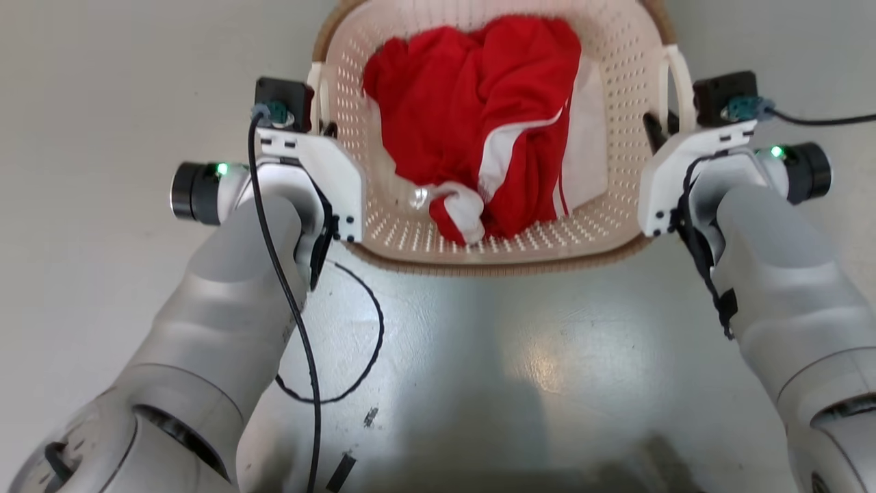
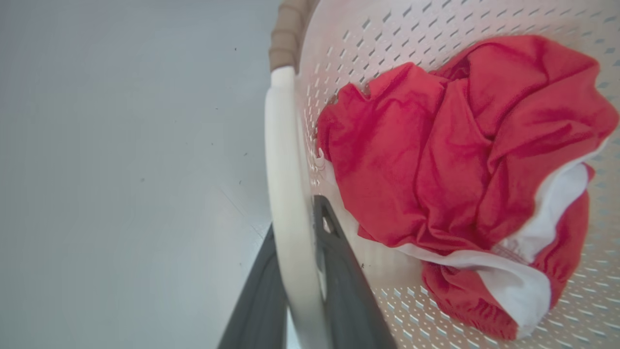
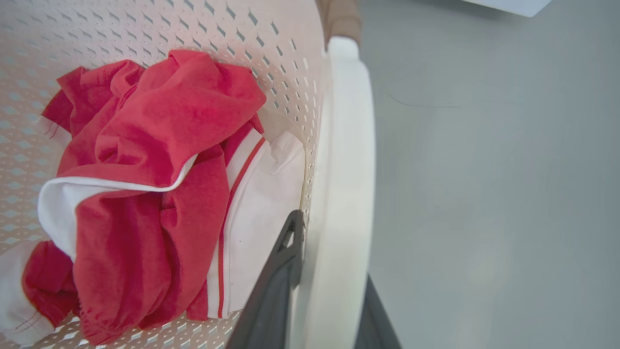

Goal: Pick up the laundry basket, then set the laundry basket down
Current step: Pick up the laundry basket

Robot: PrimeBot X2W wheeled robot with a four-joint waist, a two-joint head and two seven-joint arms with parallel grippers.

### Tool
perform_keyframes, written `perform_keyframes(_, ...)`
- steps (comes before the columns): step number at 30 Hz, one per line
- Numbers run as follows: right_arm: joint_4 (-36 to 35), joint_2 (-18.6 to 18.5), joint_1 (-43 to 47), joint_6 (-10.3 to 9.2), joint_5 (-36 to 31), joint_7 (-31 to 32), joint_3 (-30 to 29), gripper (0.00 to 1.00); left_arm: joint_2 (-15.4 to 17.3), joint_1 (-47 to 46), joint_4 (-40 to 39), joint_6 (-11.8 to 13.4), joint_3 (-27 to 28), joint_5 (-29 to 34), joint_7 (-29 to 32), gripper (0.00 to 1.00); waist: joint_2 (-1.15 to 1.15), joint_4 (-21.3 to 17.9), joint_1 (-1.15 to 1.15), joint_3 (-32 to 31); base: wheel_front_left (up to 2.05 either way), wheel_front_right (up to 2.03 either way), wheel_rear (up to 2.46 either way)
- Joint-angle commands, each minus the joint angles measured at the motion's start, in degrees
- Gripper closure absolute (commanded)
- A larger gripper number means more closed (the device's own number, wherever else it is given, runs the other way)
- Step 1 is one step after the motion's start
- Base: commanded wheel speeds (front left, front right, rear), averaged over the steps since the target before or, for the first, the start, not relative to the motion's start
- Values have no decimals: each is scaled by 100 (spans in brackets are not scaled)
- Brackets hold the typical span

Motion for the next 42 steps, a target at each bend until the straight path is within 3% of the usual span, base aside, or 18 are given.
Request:
perform_keyframes(1, -36, 181, 345, 43, 54, 79, 226, 100, 120, 64, -49, 49, 18, -36, -29, 100, 0, -29, 0, -171, 0, 0, 0)
perform_keyframes(20, -684, 181, 1842, 43, 1491, 1298, 2087, 100, 120, 1361, 118, -102, -431, -293, 482, 100, 0, -305, 0, -2501, 0, 0, 0)
perform_keyframes(42, -403, 181, 2667, 43, 2180, 1311, 2319, 100, 120, 2445, -127, -70, -832, -623, 616, 100, 0, -288, 0, -4154, 0, 0, 0)
